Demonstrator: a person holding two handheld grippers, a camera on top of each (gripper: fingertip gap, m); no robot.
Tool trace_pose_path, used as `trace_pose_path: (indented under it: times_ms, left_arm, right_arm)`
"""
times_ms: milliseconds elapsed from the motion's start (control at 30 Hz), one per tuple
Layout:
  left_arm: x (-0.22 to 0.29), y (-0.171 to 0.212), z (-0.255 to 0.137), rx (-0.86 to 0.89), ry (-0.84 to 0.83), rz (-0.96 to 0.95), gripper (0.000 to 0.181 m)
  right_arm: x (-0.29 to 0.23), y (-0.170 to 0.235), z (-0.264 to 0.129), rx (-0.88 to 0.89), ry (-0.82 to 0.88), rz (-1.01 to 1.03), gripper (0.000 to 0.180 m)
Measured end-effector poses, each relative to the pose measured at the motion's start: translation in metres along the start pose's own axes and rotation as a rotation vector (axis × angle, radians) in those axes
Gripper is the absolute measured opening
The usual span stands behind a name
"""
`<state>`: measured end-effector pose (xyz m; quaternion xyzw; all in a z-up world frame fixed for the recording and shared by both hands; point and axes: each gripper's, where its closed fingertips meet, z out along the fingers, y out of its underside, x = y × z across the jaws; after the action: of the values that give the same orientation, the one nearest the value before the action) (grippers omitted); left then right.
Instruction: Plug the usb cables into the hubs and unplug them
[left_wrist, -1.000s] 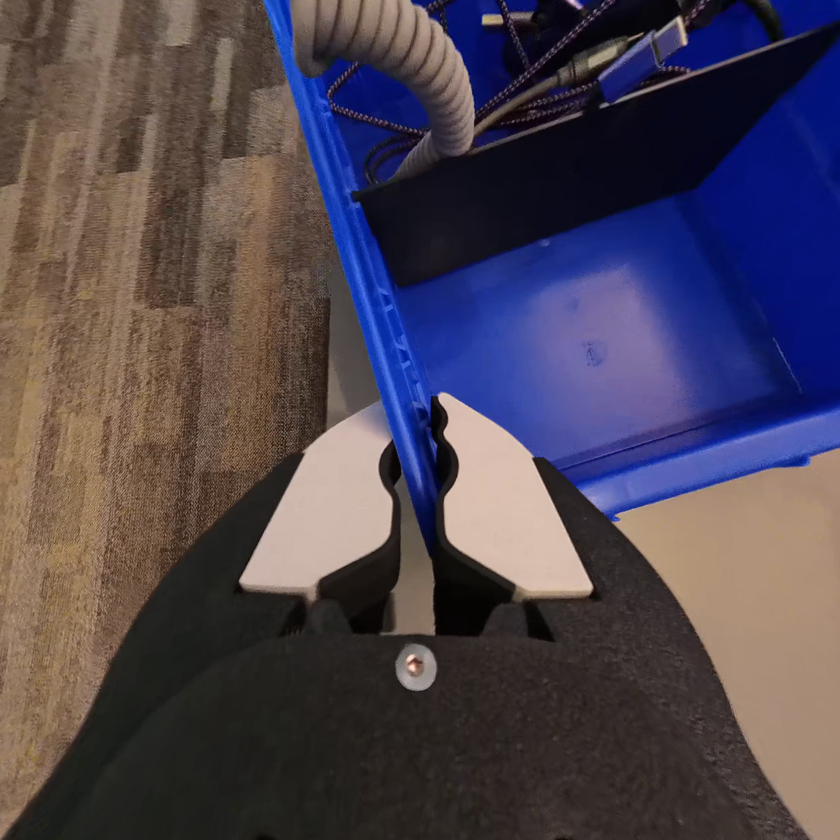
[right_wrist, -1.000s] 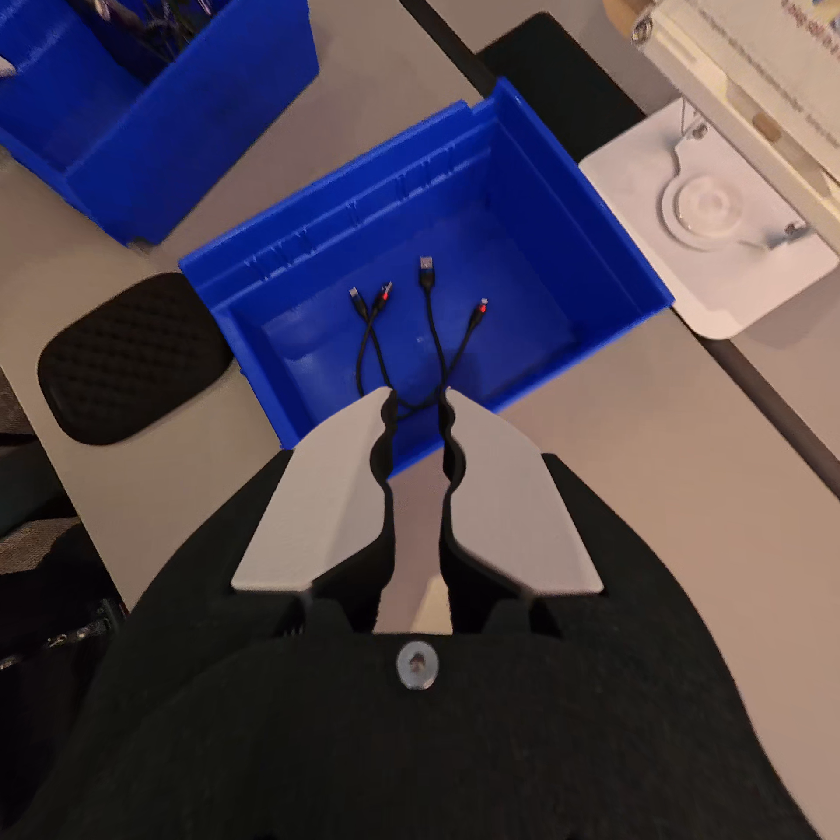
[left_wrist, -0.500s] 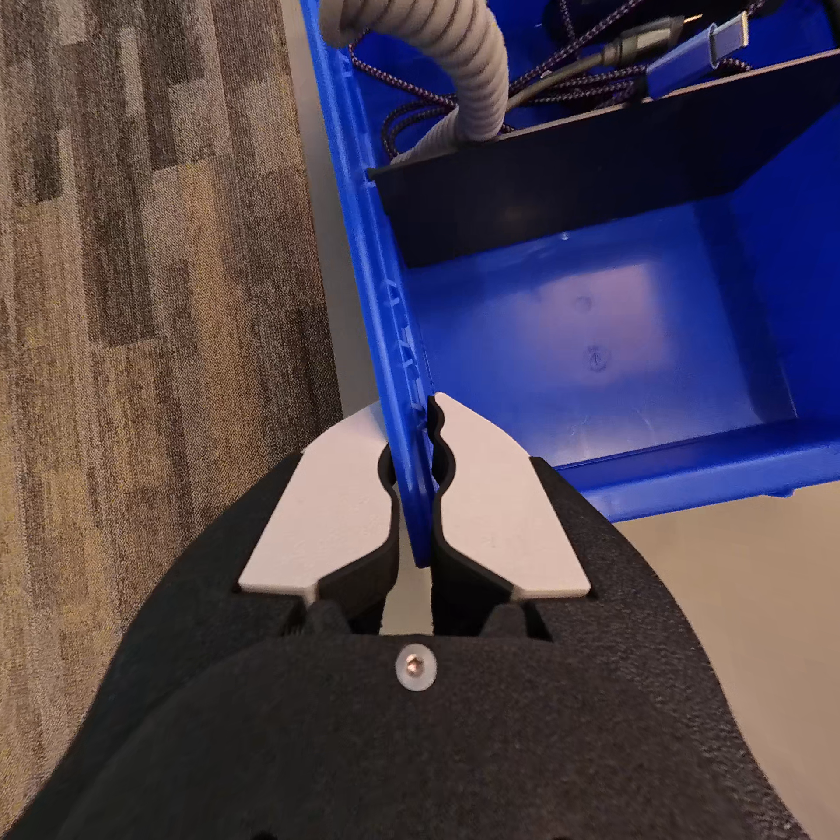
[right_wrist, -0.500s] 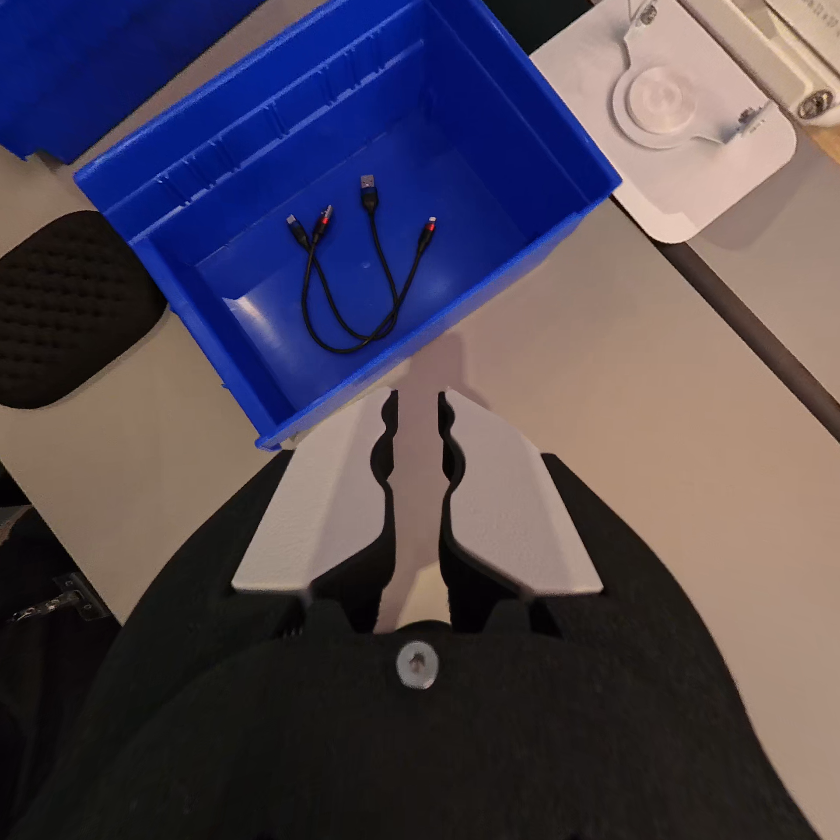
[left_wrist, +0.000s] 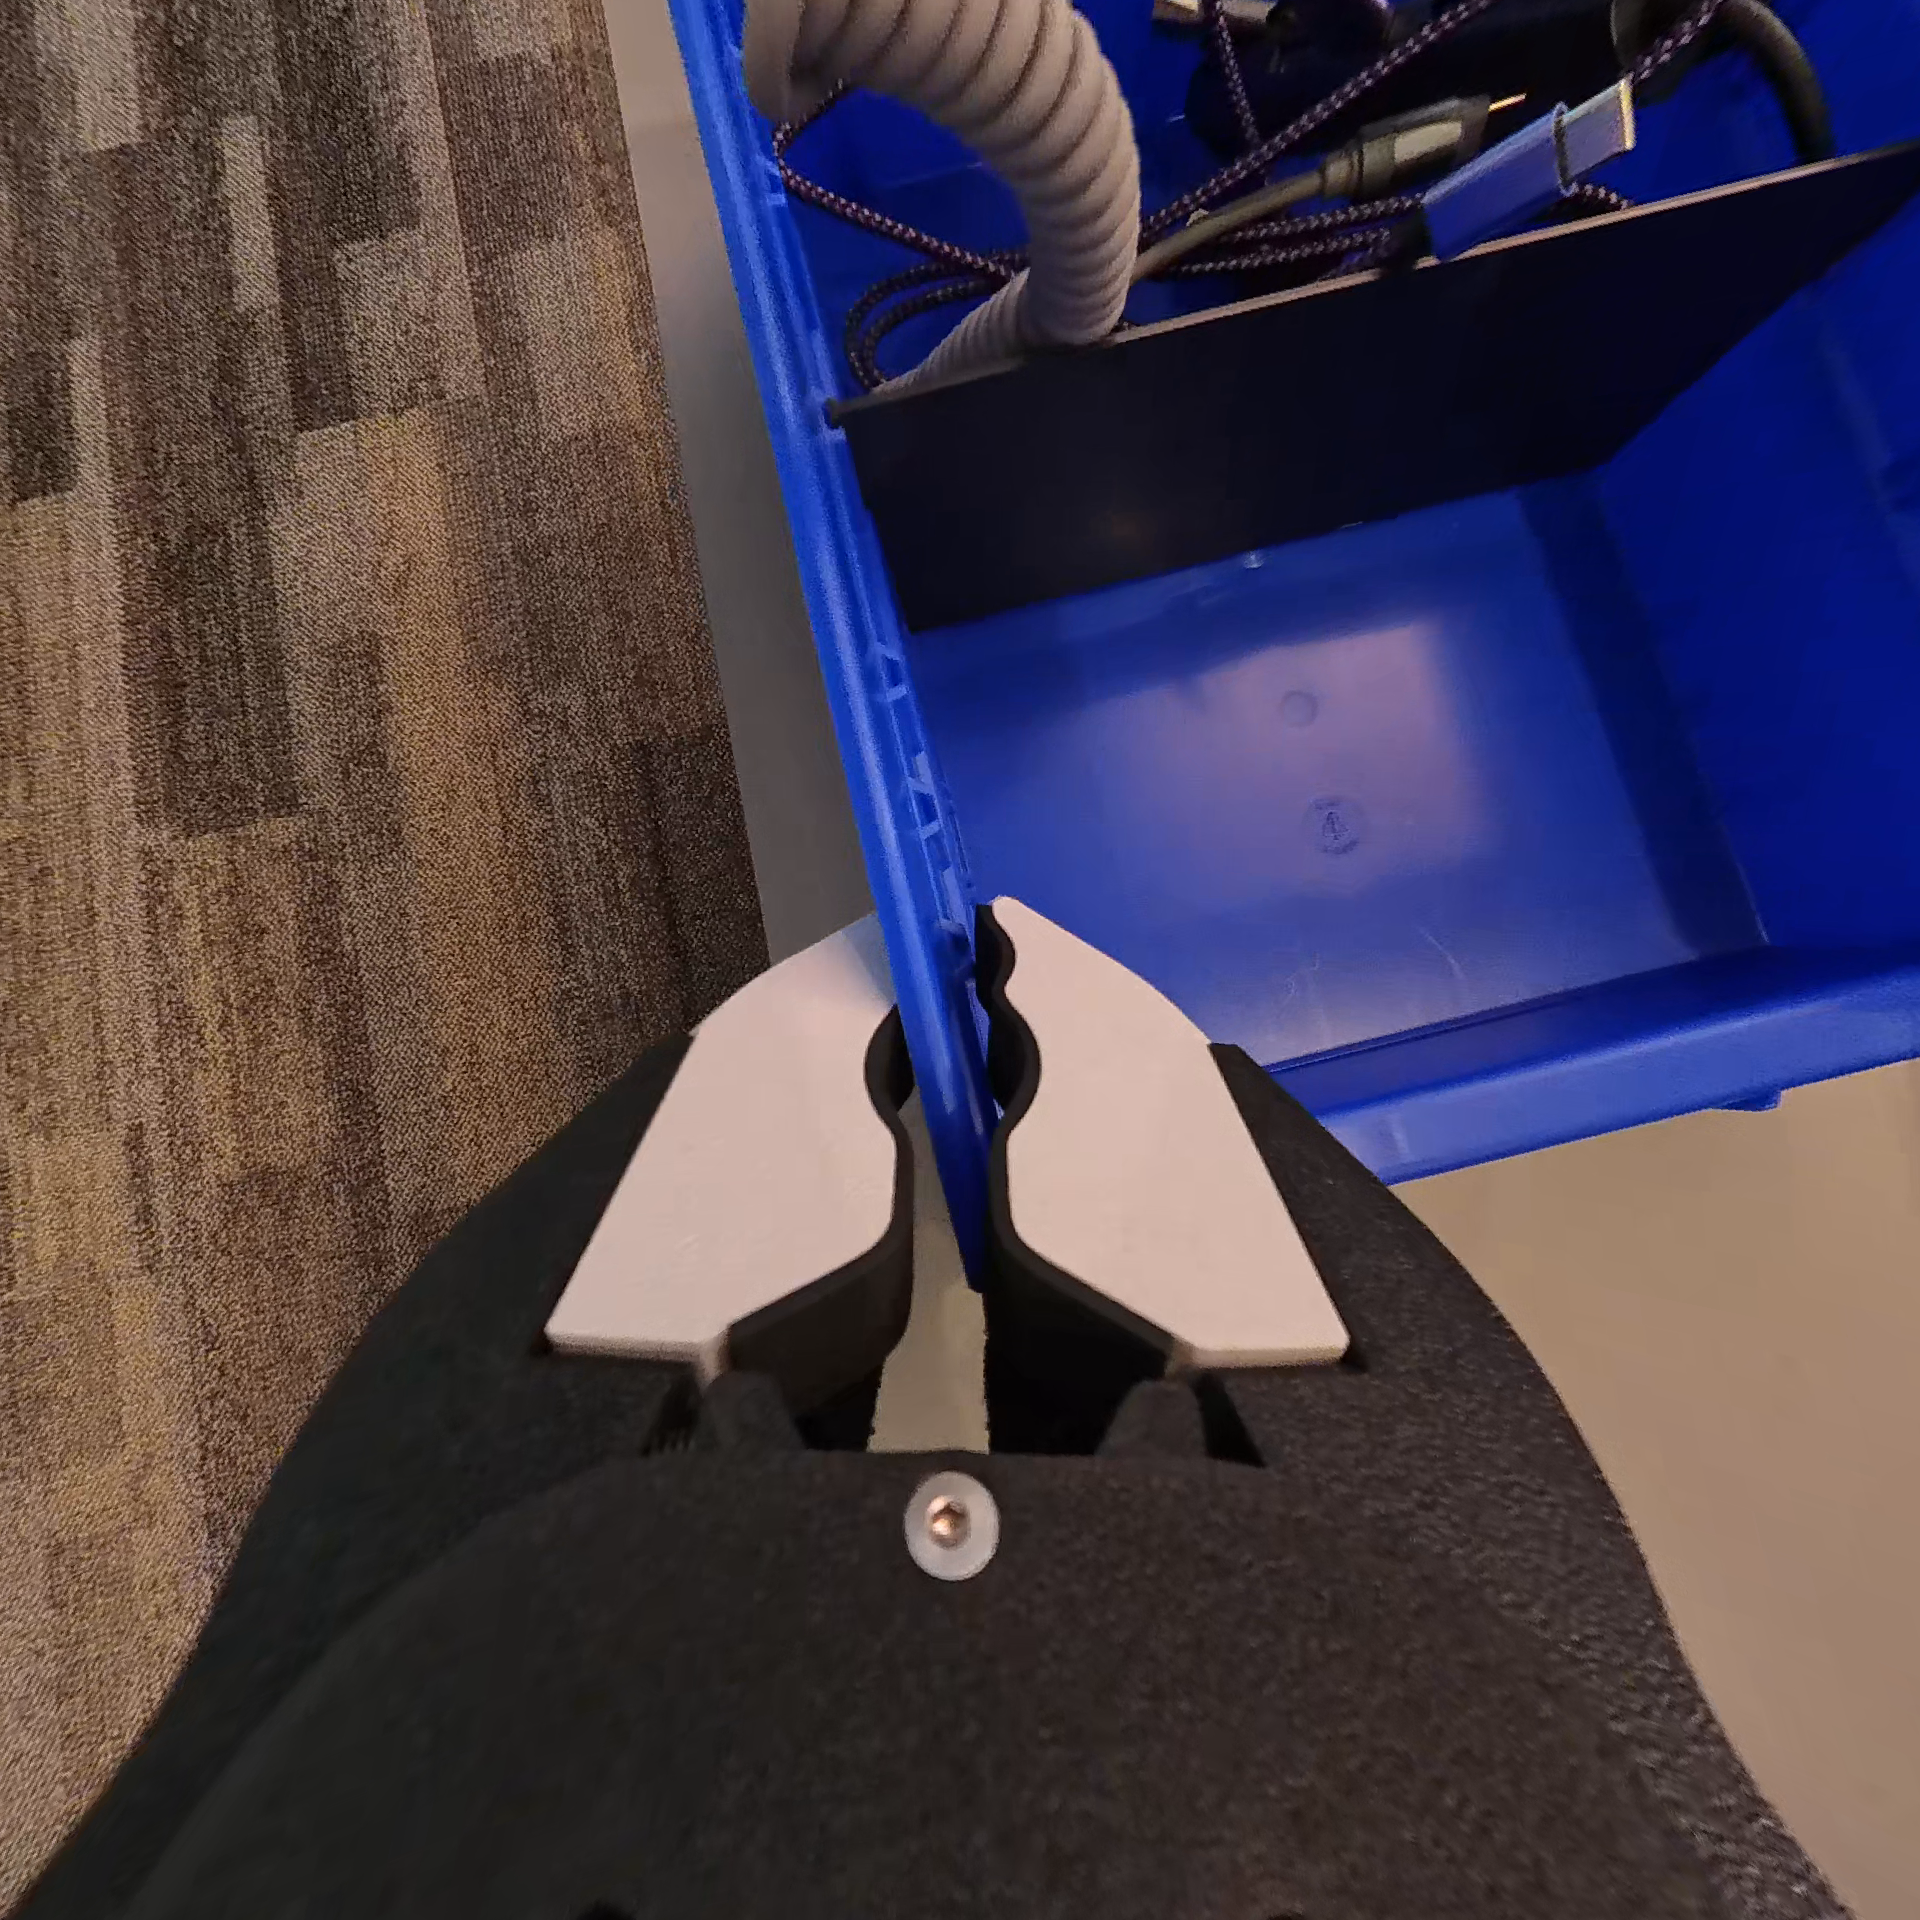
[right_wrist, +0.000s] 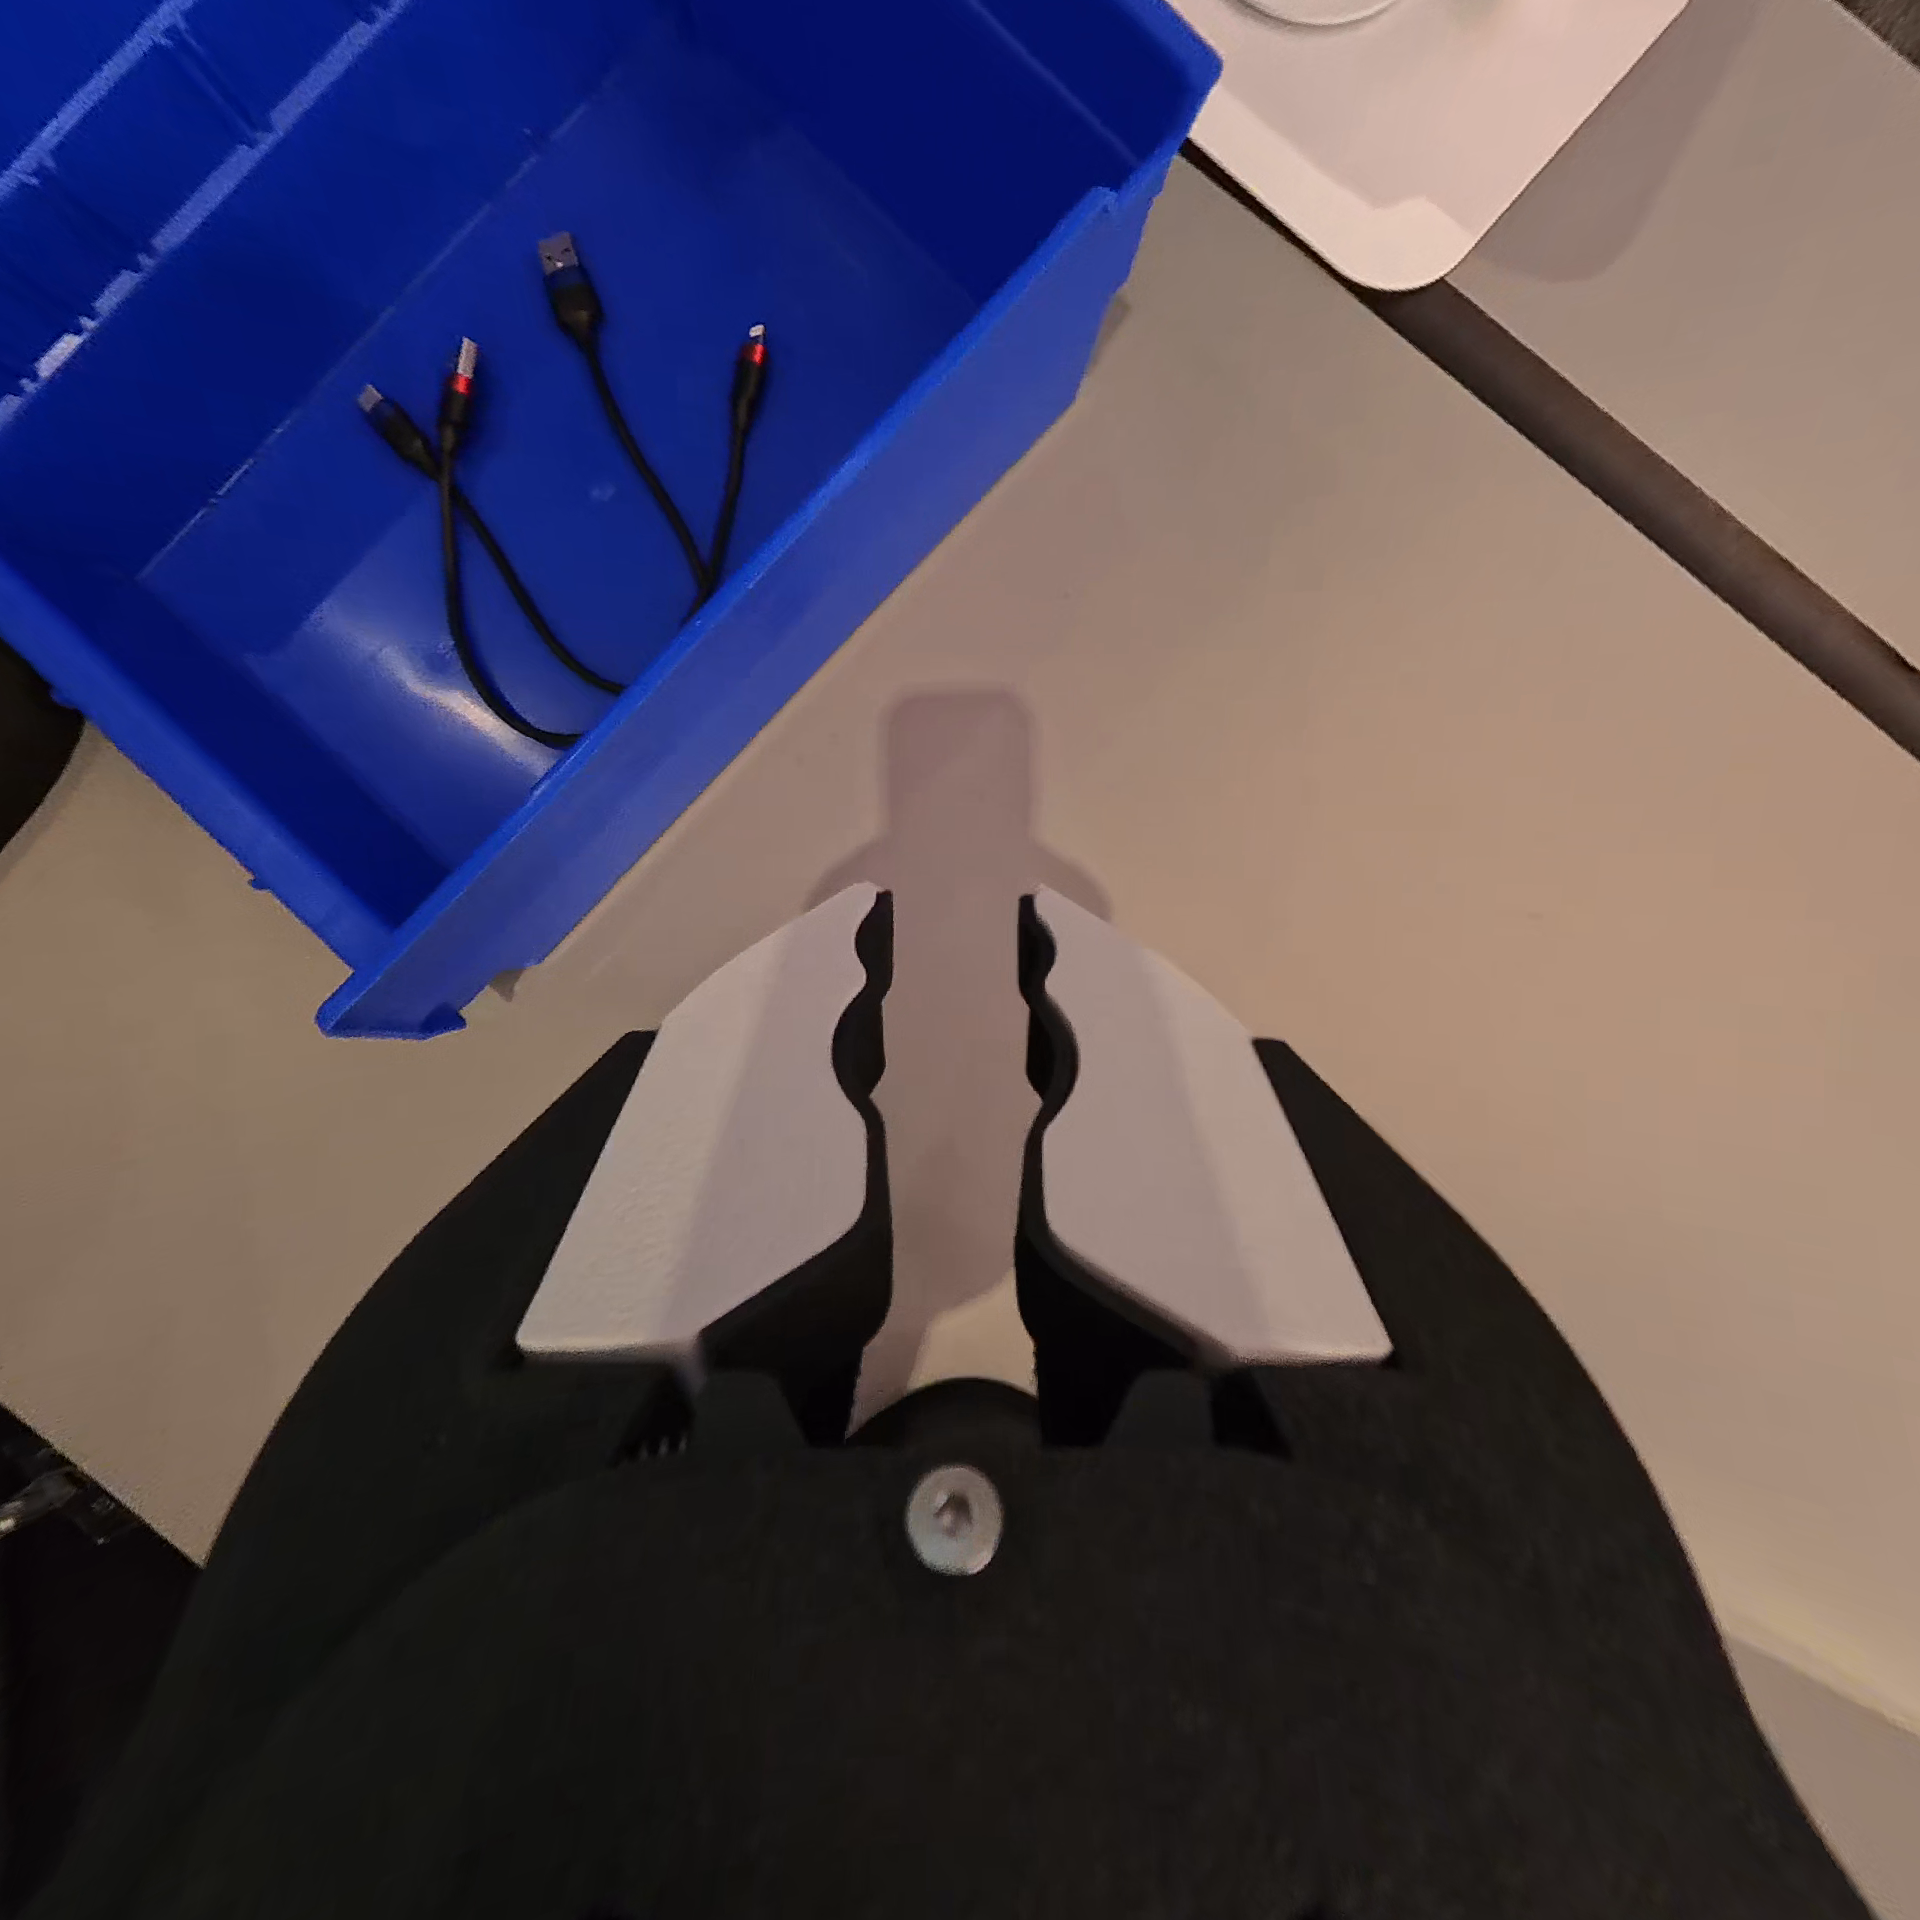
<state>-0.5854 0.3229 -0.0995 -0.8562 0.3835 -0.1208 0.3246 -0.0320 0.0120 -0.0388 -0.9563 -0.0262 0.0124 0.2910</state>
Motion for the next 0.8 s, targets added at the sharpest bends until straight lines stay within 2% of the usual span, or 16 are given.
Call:
trace_pose_path:
  times_ms: [167,200,267,367,500,567,667,733,800]
  left_arm:
    - [-0.001,0.001,-0.002,0.004,-0.033,-0.061,0.008]
    - [-0.002,0.0,-0.004,0.02,-0.052,-0.069,0.012]
    - [-0.003,-0.007,-0.011,0.089,-0.093,-0.059,0.037]
    - [-0.004,-0.016,-0.028,0.192,-0.164,-0.053,0.049]
    - [-0.004,-0.023,-0.061,0.271,-0.29,-0.037,0.048]
    - [0.008,-0.027,-0.076,0.317,-0.304,-0.033,0.045]
    - [0.033,-0.031,-0.096,0.37,-0.3,-0.044,0.042]
    - [0.056,-0.034,-0.107,0.41,-0.253,-0.044,0.039]
    - [0.078,-0.035,-0.115,0.44,-0.211,-0.04,0.037]
  right_arm:
    - [-0.005,-0.002,0.013,-0.016,0.038,0.052,0.035]
    - [-0.007,-0.005,0.015,-0.01,0.036,0.071,0.038]
    - [-0.013,-0.012,0.022,0.007,0.021,0.109,0.038]
    - [-0.031,-0.026,0.035,0.028,-0.05,0.198,0.046]
    - [-0.052,-0.041,0.061,0.005,-0.097,0.292,0.057]
    - [-0.05,-0.043,0.075,-0.026,-0.031,0.301,0.062]
    - [-0.053,-0.027,0.1,-0.18,0.056,0.246,0.059]
    - [-0.058,-0.015,0.114,-0.279,0.088,0.189,0.04]
    - [-0.054,-0.016,0.116,-0.311,0.166,0.153,0.036]
